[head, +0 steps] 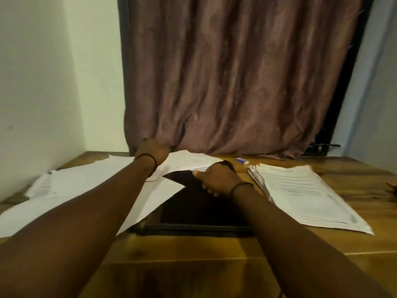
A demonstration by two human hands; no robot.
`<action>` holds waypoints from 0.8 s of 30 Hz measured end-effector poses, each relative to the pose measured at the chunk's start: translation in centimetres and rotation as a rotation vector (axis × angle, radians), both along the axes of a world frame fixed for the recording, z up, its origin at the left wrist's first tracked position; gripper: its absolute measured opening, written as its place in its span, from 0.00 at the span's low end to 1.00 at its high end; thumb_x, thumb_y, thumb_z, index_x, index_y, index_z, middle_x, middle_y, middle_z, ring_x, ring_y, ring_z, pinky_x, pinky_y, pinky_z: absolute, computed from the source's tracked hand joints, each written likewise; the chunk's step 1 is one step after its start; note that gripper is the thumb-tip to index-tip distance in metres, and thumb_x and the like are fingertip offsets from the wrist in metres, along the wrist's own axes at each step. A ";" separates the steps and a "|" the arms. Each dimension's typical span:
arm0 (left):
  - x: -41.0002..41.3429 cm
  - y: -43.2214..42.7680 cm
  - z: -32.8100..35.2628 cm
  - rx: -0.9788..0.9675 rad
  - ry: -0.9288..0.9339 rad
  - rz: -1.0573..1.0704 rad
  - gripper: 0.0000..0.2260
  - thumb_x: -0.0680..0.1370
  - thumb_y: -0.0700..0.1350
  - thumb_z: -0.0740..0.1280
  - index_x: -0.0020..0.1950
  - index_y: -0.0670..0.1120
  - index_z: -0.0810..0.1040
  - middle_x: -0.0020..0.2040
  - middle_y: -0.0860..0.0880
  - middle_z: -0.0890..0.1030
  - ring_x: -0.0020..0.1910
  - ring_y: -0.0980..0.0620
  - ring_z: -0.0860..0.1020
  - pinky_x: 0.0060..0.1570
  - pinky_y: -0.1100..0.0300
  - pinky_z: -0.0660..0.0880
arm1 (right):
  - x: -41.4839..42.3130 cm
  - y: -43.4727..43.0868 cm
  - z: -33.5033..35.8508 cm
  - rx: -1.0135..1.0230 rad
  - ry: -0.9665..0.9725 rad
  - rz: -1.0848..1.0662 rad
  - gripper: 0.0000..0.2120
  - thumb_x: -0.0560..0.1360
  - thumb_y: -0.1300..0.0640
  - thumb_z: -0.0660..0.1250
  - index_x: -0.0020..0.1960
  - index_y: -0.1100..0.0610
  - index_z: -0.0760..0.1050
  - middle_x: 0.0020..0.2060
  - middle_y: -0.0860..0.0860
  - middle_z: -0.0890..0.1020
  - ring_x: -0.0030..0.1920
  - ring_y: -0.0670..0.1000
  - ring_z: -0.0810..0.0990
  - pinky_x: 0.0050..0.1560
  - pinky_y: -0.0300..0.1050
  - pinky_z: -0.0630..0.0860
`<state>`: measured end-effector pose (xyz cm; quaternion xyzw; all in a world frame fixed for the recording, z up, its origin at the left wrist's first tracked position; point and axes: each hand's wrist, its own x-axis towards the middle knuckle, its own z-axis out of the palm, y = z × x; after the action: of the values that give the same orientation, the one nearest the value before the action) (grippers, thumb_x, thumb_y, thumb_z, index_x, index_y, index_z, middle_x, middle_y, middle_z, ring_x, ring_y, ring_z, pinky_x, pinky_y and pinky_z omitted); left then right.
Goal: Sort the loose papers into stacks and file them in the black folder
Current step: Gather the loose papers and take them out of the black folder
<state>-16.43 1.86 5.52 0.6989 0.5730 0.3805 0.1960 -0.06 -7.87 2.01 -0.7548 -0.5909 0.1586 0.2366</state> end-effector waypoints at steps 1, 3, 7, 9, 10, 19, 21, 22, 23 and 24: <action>-2.3 0.5 -0.1 -0.010 0.027 0.035 0.17 0.79 0.49 0.65 0.61 0.38 0.76 0.58 0.41 0.78 0.56 0.39 0.76 0.54 0.50 0.71 | -2.1 0.4 -0.1 -0.033 0.035 0.027 0.28 0.78 0.34 0.57 0.44 0.57 0.80 0.40 0.54 0.84 0.41 0.54 0.83 0.47 0.47 0.79; -6.4 1.0 -0.6 -0.061 0.041 0.090 0.19 0.78 0.52 0.66 0.59 0.37 0.77 0.59 0.39 0.79 0.57 0.37 0.76 0.51 0.51 0.71 | -5.3 1.4 -0.5 -0.062 0.062 0.067 0.26 0.76 0.32 0.59 0.40 0.55 0.75 0.36 0.52 0.82 0.35 0.51 0.80 0.41 0.44 0.77; -11.2 1.0 -1.6 -0.148 0.067 0.111 0.11 0.76 0.49 0.69 0.47 0.42 0.75 0.53 0.38 0.81 0.46 0.42 0.75 0.44 0.56 0.68 | -8.8 3.6 -1.4 -0.026 0.013 0.062 0.15 0.74 0.45 0.70 0.46 0.57 0.77 0.41 0.54 0.83 0.38 0.53 0.83 0.43 0.46 0.80; -11.6 0.8 -1.7 -0.149 0.095 0.082 0.13 0.75 0.51 0.70 0.52 0.42 0.76 0.56 0.39 0.80 0.49 0.43 0.76 0.46 0.56 0.68 | -8.7 3.9 -0.9 0.022 0.068 0.038 0.11 0.74 0.52 0.70 0.50 0.58 0.75 0.44 0.56 0.82 0.42 0.57 0.84 0.45 0.49 0.81; -11.2 0.7 -1.6 -0.129 0.099 0.056 0.16 0.75 0.52 0.70 0.55 0.41 0.76 0.58 0.40 0.80 0.52 0.42 0.76 0.47 0.56 0.69 | -8.2 3.7 -0.4 0.050 0.110 0.027 0.08 0.74 0.54 0.69 0.49 0.58 0.74 0.42 0.56 0.82 0.40 0.57 0.84 0.41 0.48 0.81; 1.0 -4.3 1.3 -0.037 -0.027 -0.407 0.23 0.81 0.58 0.60 0.47 0.38 0.78 0.36 0.43 0.76 0.39 0.47 0.75 0.43 0.57 0.70 | 4.1 -2.5 7.9 0.338 0.482 -0.175 0.04 0.78 0.67 0.65 0.45 0.63 0.72 0.37 0.61 0.78 0.26 0.51 0.77 0.20 0.37 0.72; 3.7 -5.0 1.0 -0.034 -0.033 -0.402 0.24 0.81 0.56 0.62 0.62 0.37 0.76 0.56 0.40 0.81 0.56 0.42 0.78 0.54 0.55 0.72 | 7.5 -4.4 9.0 0.471 0.505 -0.244 0.03 0.77 0.69 0.66 0.50 0.69 0.75 0.41 0.62 0.78 0.30 0.53 0.77 0.22 0.40 0.75; 5.0 -5.1 0.5 -0.044 -0.029 -0.384 0.23 0.80 0.56 0.63 0.66 0.39 0.74 0.61 0.42 0.79 0.61 0.43 0.77 0.57 0.55 0.71 | 9.2 -5.4 9.3 0.527 0.504 -0.283 0.05 0.77 0.69 0.66 0.52 0.69 0.76 0.40 0.61 0.78 0.32 0.54 0.76 0.23 0.41 0.75; 6.4 -4.9 -0.1 -0.061 -0.044 -0.378 0.22 0.79 0.55 0.65 0.67 0.42 0.74 0.63 0.45 0.78 0.62 0.44 0.76 0.59 0.56 0.71 | 11.0 -6.4 9.3 0.578 0.521 -0.327 0.05 0.77 0.68 0.66 0.52 0.68 0.76 0.39 0.60 0.79 0.33 0.54 0.77 0.23 0.42 0.76; 7.9 -4.8 -0.7 -0.079 -0.084 -0.387 0.20 0.78 0.54 0.67 0.67 0.44 0.74 0.64 0.46 0.78 0.61 0.45 0.77 0.61 0.55 0.73 | 12.8 -7.3 9.2 0.620 0.547 -0.382 0.03 0.77 0.67 0.66 0.50 0.66 0.76 0.39 0.60 0.79 0.34 0.57 0.78 0.24 0.44 0.79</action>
<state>-8.53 -2.92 4.81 0.7713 0.4340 0.3417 0.3162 12.74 -15.22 11.20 -0.6742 -0.3766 0.1214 0.6236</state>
